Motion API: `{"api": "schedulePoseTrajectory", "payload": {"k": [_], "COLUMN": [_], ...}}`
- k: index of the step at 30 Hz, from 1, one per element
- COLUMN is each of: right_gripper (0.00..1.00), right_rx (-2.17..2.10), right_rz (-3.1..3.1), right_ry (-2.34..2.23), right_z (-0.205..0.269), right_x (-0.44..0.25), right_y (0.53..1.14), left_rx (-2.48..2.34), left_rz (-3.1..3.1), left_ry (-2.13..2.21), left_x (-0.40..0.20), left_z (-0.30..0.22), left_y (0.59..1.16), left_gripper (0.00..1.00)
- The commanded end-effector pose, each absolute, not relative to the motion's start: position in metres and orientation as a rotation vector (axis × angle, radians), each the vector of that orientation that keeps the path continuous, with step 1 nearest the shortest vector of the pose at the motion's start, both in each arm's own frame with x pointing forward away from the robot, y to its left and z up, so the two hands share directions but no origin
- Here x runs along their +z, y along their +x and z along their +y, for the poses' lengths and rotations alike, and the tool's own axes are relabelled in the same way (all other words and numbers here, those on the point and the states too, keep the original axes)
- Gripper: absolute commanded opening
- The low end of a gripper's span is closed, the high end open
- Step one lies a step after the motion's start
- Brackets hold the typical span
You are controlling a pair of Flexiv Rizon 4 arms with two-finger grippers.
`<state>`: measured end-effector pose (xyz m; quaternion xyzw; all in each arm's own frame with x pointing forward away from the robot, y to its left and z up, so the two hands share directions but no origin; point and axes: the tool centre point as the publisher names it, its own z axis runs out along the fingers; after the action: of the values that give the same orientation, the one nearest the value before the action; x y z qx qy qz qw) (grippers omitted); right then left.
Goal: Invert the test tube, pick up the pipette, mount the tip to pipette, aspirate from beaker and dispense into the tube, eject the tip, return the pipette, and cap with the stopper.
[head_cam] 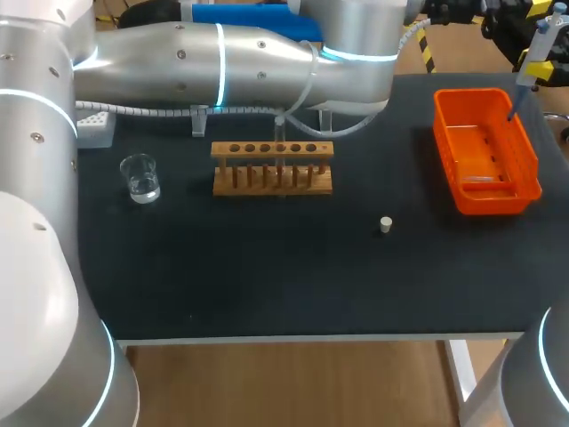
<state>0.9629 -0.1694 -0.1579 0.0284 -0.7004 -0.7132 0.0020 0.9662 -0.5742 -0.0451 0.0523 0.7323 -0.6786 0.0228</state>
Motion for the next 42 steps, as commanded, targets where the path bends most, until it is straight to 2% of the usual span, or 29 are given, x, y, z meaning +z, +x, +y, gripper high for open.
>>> {"api": "schedulePoseTrajectory", "payload": {"k": [1,5,6,7,17,28,42], "right_gripper": [0.0,0.0,0.0,0.0,0.0,0.0,0.0], "right_rx": [-2.236,-2.236,-2.236,-2.236,-2.236,-2.236,-2.236], "right_rz": [-2.202,-2.202,-2.202,-2.202,-2.202,-2.202,-2.202], "right_ry": [0.086,0.086,0.086,0.086,0.086,0.086,0.086], "right_z": [-0.169,-0.169,-0.169,-0.169,-0.169,-0.169,-0.169], "right_x": [-0.157,-0.157,-0.157,-0.157,-0.157,-0.157,-0.157], "right_y": [0.962,0.962,0.962,0.962,0.962,0.962,0.962], "left_rx": [-2.092,-2.078,-2.071,-2.083,-2.161,-2.087,-2.106], "left_rz": [2.263,2.268,2.278,2.277,2.316,2.354,2.27], "left_ry": [0.16,0.145,0.119,0.111,0.102,-0.005,-0.094], "left_x": [-0.038,-0.033,-0.031,-0.03,-0.022,-0.023,-0.056], "left_z": [-0.57,-0.567,-0.565,-0.562,-0.516,-0.461,-0.397], "left_y": [0.961,0.962,0.962,0.963,0.963,0.937,0.909], "left_gripper": [0.0,0.0,0.31,0.98,1.0,1.0,1.0]}}
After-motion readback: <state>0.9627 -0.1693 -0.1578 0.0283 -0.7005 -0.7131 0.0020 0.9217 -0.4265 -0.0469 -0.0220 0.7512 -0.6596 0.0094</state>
